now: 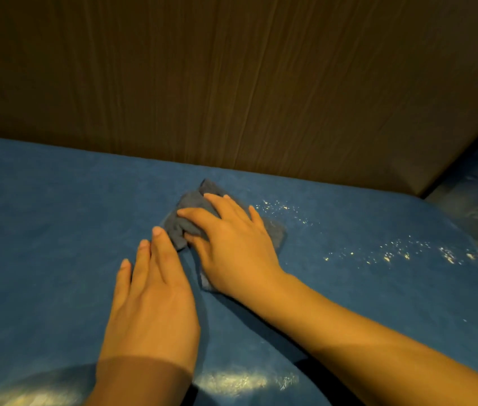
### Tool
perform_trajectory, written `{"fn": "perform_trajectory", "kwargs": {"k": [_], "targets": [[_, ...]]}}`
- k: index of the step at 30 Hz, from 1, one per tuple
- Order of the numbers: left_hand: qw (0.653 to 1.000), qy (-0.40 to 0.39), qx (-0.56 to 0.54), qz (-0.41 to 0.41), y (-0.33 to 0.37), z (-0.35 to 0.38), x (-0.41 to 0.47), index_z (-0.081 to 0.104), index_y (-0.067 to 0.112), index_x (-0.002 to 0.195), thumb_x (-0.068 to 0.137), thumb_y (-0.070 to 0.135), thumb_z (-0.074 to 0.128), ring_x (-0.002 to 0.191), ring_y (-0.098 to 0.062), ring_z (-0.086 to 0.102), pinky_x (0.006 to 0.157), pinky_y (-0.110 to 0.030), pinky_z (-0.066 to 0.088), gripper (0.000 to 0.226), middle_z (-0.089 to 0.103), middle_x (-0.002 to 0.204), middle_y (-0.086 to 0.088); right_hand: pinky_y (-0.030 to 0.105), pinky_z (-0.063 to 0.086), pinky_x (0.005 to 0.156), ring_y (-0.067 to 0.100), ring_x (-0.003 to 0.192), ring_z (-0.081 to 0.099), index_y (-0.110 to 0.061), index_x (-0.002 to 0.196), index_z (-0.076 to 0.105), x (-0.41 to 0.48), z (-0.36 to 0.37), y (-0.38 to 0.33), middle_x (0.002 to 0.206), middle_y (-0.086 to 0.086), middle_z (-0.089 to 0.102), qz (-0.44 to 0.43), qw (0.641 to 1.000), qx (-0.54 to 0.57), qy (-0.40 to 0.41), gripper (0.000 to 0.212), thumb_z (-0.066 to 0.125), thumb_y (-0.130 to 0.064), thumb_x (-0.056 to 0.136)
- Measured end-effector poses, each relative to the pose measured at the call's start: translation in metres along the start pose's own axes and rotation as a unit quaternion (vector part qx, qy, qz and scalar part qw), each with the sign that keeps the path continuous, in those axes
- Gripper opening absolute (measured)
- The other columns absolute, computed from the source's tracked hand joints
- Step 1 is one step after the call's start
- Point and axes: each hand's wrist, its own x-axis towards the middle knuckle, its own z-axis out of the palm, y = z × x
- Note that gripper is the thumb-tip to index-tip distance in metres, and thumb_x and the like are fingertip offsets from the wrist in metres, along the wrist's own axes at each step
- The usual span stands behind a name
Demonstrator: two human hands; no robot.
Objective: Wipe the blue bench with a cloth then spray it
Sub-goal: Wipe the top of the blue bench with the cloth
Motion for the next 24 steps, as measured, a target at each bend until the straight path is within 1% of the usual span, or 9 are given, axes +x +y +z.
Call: {"fn": "perform_trajectory", "kwargs": {"k": [2,4,5,7,11,18,21,22,24], "targets": [[0.999,-0.032,-0.003,0.003,0.005,-0.006,-0.002,0.048,-0.023,0.121,0.065,-0.004,0.034,0.106,-0.042,0.064,0.078,-0.054,0.052,0.06,0.061,0.117,-0.034,0.051,0.013,0.113,0.024,0.141,0.022,-0.038,0.13,0.045,0.024,0.002,0.007,0.147,0.001,0.035,0.028,0.999,-0.017,0.015,0.036,0.043,-0.034,0.094],[0.999,0.024,0.015,0.035,0.009,-0.004,0.002,0.002,-0.012,0.144,0.085,-0.008,0.024,0.143,-0.033,0.024,0.113,-0.04,0.025,0.064,0.018,0.154,-0.026,0.056,0.022,0.108,0.028,0.134,0.032,-0.035,0.125,0.049,0.048,0.004,0.017,0.138,0.004,0.043,0.058,0.997,-0.022,0.035,0.033,0.046,-0.032,0.092],[0.997,0.047,-0.02,0.049,0.007,-0.004,-0.001,-0.022,-0.003,0.142,0.092,-0.001,0.018,0.148,-0.026,0.0,0.118,-0.035,0.006,0.064,-0.006,0.158,-0.018,0.058,0.025,0.106,0.029,0.132,0.035,-0.033,0.123,0.05,0.059,0.003,0.023,0.135,0.005,0.045,0.074,0.996,-0.023,0.04,0.033,0.048,-0.032,0.09],[0.999,-0.001,0.0,0.038,0.01,-0.013,-0.001,-0.036,0.003,0.136,0.096,0.006,0.017,0.146,-0.021,-0.017,0.117,-0.032,-0.007,0.067,-0.023,0.156,-0.01,0.06,0.029,0.101,0.031,0.128,0.039,-0.031,0.123,0.05,0.077,-0.005,0.039,0.132,0.006,0.046,0.111,0.993,-0.029,0.032,0.037,0.055,-0.031,0.086],[0.999,-0.03,-0.012,0.029,0.01,-0.015,-0.002,-0.042,0.003,0.128,0.096,0.006,0.017,0.145,-0.019,-0.019,0.116,-0.031,-0.009,0.067,-0.024,0.156,-0.008,0.063,0.03,0.101,0.036,0.123,0.043,-0.029,0.124,0.048,0.09,-0.024,0.076,0.133,0.009,0.043,0.193,0.981,-0.032,0.014,0.049,0.065,-0.028,0.078],[0.998,-0.051,-0.022,0.019,0.007,-0.02,-0.001,-0.016,0.009,0.148,0.097,0.01,0.022,0.146,-0.02,-0.015,0.117,-0.033,-0.006,0.063,-0.019,0.158,-0.009,0.062,0.033,0.098,0.039,0.121,0.044,-0.029,0.127,0.047,0.062,-0.051,0.132,0.134,0.012,0.042,0.288,0.956,-0.052,0.035,0.052,0.067,-0.024,0.078],[0.998,0.045,-0.025,0.033,0.006,-0.005,0.002,0.047,-0.011,0.129,0.068,-0.002,0.068,0.129,-0.038,0.047,0.101,-0.05,0.04,0.066,0.045,0.139,-0.03,0.062,0.035,0.096,0.041,0.121,0.044,-0.025,0.125,0.051,0.049,-0.058,0.152,0.135,0.015,0.042,0.31,0.948,-0.048,0.058,0.046,0.063,-0.022,0.082],[0.994,0.098,-0.034,0.045,0.003,0.004,0.003,0.063,-0.013,0.11,0.055,-0.009,0.071,0.109,-0.043,0.061,0.088,-0.054,0.049,0.056,0.061,0.119,-0.032,0.061,0.035,0.096,0.042,0.12,0.044,-0.025,0.124,0.052,0.048,-0.058,0.153,0.136,0.015,0.043,0.312,0.947,-0.046,0.064,0.042,0.062,-0.022,0.083],[0.995,0.095,-0.01,0.038,0.003,0.006,0.001,0.069,-0.013,0.096,0.052,-0.014,0.057,0.095,-0.047,0.066,0.089,-0.051,0.044,0.046,0.068,0.104,-0.031,0.058,0.037,0.095,0.042,0.119,0.045,-0.025,0.119,0.055,0.048,-0.057,0.149,0.133,0.014,0.045,0.31,0.947,-0.045,0.071,0.035,0.06,-0.023,0.084]]}}
